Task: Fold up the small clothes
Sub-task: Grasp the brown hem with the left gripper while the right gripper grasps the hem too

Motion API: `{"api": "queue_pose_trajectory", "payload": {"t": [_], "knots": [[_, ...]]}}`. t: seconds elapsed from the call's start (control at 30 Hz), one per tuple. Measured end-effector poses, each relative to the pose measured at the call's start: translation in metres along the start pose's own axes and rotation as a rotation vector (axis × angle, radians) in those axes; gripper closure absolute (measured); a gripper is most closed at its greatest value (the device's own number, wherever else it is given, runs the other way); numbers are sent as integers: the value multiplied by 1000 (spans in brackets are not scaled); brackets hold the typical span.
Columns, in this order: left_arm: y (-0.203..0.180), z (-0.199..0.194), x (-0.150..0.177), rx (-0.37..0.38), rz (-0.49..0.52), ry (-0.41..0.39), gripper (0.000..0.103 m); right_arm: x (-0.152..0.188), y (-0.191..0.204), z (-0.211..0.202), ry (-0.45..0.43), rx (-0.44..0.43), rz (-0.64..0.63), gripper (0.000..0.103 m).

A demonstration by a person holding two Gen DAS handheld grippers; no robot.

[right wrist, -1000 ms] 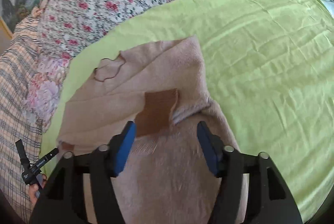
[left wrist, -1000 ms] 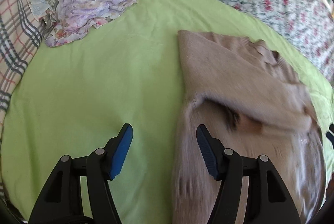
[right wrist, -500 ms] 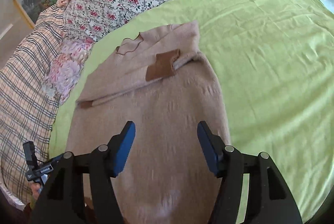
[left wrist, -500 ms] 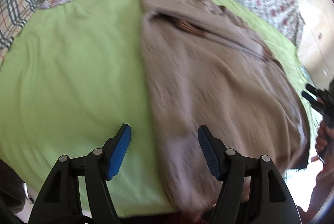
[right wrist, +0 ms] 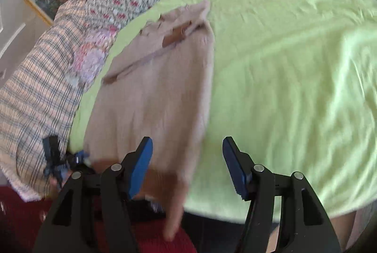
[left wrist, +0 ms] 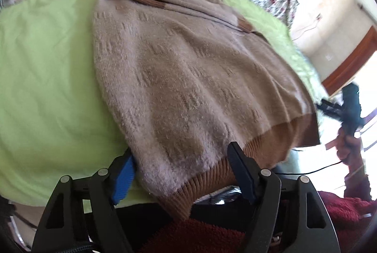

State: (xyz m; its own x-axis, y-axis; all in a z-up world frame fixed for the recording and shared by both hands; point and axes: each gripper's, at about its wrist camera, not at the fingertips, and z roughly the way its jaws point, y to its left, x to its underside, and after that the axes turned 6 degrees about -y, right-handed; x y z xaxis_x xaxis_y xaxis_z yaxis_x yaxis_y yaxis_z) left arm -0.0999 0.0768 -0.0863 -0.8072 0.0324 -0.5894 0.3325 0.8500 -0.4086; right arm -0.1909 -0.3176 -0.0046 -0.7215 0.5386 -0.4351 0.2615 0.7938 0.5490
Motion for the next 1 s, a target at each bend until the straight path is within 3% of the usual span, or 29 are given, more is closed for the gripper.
{"api": "queue_pose_trajectory", "payload": {"t": [0.17, 0.27, 0.37, 0.43, 0.5, 0.6, 0.7, 0.8, 0.9, 1.0], "knots": [[-3, 0, 4, 47, 58, 40, 30, 24, 16, 10, 81, -116, -57, 40], [-9, 5, 7, 41, 93, 60, 40, 28, 26, 26, 128, -129, -97, 45], [-7, 4, 9, 40, 94, 58, 48, 27, 28, 38, 136, -126, -91, 64], [-2, 2, 9, 46, 77, 54, 56, 25, 25, 38, 131, -125, -79, 84], [2, 1, 10, 57, 64, 57, 72, 24, 23, 34, 122, -126, -70, 92], [5, 3, 13, 62, 61, 76, 87, 24, 24, 23, 84, -161, -63, 93], [5, 6, 19, 75, 62, 108, 87, 23, 24, 18, 58, -226, -34, 93], [8, 16, 22, 91, 48, 153, 86, 24, 23, 30, 98, -220, -13, 92], [5, 17, 22, 86, 81, 146, 88, 29, 23, 41, 132, -180, -13, 90], [-8, 7, 21, 65, 141, 99, 94, 29, 28, 29, 72, -213, -22, 93]]}}
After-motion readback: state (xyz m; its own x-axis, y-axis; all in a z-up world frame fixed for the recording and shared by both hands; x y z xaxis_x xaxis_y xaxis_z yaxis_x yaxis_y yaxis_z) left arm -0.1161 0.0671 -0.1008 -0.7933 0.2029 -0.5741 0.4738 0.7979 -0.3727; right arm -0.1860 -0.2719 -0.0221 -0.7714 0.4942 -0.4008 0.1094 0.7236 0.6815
